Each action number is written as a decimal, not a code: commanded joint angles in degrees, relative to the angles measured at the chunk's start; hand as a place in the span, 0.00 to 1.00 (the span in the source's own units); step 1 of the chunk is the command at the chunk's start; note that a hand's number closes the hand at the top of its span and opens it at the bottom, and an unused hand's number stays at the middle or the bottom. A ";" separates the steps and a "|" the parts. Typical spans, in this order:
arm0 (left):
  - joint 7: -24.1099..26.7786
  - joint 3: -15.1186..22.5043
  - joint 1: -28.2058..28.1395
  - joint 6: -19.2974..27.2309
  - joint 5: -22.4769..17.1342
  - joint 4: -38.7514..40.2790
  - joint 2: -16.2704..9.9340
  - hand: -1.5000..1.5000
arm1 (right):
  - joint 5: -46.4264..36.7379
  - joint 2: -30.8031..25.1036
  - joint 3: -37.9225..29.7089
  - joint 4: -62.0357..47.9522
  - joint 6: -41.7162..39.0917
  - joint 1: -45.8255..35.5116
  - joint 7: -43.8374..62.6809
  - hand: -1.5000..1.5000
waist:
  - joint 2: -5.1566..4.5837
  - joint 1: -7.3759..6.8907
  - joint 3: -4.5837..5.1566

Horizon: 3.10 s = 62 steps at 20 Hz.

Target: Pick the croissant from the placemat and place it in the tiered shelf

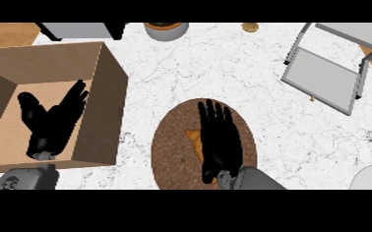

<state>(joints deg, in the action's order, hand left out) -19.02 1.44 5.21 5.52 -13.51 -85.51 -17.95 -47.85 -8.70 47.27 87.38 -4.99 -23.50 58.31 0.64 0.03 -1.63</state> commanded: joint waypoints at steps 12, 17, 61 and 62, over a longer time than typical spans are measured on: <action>1.17 0.59 -3.68 -1.05 1.63 4.95 3.81 0.50 | 0.82 3.84 1.51 -14.23 -2.86 -0.35 -10.25 1.00 | -1.22 -1.46 1.70; 3.02 -0.35 -5.53 -2.41 1.77 5.01 3.94 0.50 | 0.44 4.00 1.30 -13.42 0.23 1.44 -15.04 1.00 | -0.85 -0.81 1.64; -0.34 -3.71 -3.95 -4.15 5.05 3.47 7.06 0.50 | 3.23 -23.53 -58.77 -0.07 -9.12 -38.99 6.10 1.00 | -0.58 -0.27 1.72; 1.17 -4.59 -5.02 -5.14 5.23 4.85 6.01 0.50 | 2.51 -23.83 -58.76 -0.09 -8.76 -38.54 6.43 1.00 | -0.60 -0.19 1.73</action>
<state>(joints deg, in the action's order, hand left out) -20.47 -3.65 4.63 1.27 -8.48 -85.15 -13.36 -46.62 -28.88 -7.63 90.56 -9.20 -57.74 61.03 0.73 0.15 -0.99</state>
